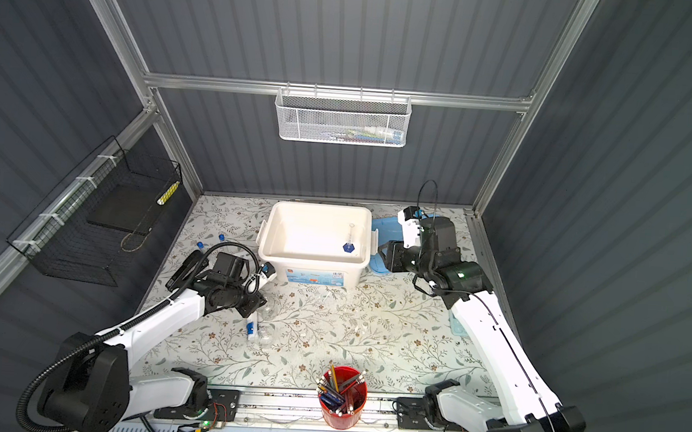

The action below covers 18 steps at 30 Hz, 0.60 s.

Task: Organize the chemistry lab equipment

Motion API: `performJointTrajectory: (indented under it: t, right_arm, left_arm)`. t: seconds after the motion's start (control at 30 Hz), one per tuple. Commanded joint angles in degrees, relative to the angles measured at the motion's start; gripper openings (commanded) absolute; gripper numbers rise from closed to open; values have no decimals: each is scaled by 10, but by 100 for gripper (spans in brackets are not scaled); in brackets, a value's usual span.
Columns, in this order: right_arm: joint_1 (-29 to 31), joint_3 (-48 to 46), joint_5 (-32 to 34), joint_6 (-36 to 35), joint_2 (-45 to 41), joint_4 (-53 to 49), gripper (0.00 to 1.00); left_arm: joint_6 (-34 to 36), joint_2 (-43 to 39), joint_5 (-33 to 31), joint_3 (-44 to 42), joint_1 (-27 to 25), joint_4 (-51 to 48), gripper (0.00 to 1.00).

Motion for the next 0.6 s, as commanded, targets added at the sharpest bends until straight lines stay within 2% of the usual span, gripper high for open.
performJointTrajectory:
  t: [0.0,0.57]
  right_arm:
    - [-7,-12,3,7,-7,10,42]
    - [-38,-55,0,14,-40,37,41]
  left_arm:
    - [8,5,10,14,3,3,33]
    - [7,25,22,15,3,7,24]
